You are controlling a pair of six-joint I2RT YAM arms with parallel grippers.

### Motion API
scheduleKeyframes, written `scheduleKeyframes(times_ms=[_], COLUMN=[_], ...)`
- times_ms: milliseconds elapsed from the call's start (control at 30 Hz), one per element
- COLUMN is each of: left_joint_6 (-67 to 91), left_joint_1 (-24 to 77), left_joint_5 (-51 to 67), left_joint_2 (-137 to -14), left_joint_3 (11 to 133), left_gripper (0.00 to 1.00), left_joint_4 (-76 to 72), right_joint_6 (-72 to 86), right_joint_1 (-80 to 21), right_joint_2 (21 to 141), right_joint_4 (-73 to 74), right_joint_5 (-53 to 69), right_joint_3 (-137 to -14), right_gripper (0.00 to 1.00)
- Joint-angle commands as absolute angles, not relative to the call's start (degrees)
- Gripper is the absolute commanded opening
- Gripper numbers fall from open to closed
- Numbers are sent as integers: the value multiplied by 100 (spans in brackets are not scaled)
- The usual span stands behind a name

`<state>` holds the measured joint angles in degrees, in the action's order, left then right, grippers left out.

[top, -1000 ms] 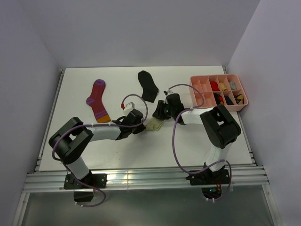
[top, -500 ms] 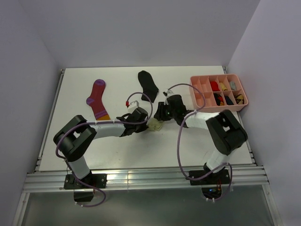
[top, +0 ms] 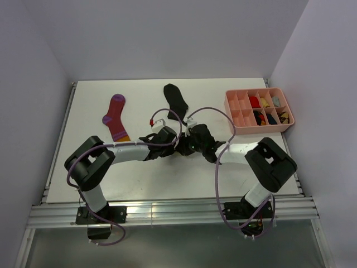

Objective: Roll the socks
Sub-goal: Roll the sock at the center of the board.

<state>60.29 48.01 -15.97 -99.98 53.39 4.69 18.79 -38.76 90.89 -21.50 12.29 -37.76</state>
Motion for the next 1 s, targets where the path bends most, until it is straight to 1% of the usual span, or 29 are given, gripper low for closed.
scheduleKeyframes(times_ms=[0,67,200,233,300,467,500,600,633,667,700,800,833,967], left_joint_6=[6038,6038,6055,6056,6082,6213,6249,6389,6442,6529,6565,6680,6688,6785], left_joint_1=[4834,4834,4825,4825,4834,4825,4825,4825,4816,4816,4825,4825,4816,4825], left_joint_5=[-1723,-1723,-1740,-1749,-1740,-1810,-1837,-1960,-2012,-2030,-2039,-2048,-2039,-1908], left_joint_2=[-10028,-10028,-10037,-10028,-10002,-9818,-9791,-9633,-9546,-9493,-9423,-9352,-9325,-9343], left_joint_3=[5493,5493,5511,5511,5485,5353,5326,5177,5081,5010,4966,4790,4720,4641], left_gripper=[0,0,0,0,0,1,3,13,21,26,34,48,49,50], left_joint_4=[624,633,633,642,607,484,466,343,299,238,115,53,-191,-413], right_joint_6=[1889,1925,2091,2144,2302,2531,2566,2698,2733,2812,2847,2970,3006,3225], right_joint_1=[-3990,-4016,-4025,-4017,-3990,-3789,-3762,-3630,-3586,-3482,-3428,-3217,-3173,-2945], right_joint_2=[9255,9325,9413,9422,9518,9790,9835,9896,9923,9940,9975,10168,10221,10520], right_joint_4=[-2540,-2514,-2321,-2216,-1961,-1451,-1407,-1310,-1292,-1275,-1292,-1318,-1353,-1511], right_joint_5=[1072,967,730,634,396,483,562,685,807,869,966,1326,1536,2029], right_joint_3=[-3779,-3771,-3753,-3736,-3875,-4148,-4183,-4193,-4192,-4175,-4175,-4166,-4175,-4184], right_gripper=[27,26,22,19,16,10,10,9,9,9,9,9,9,9])
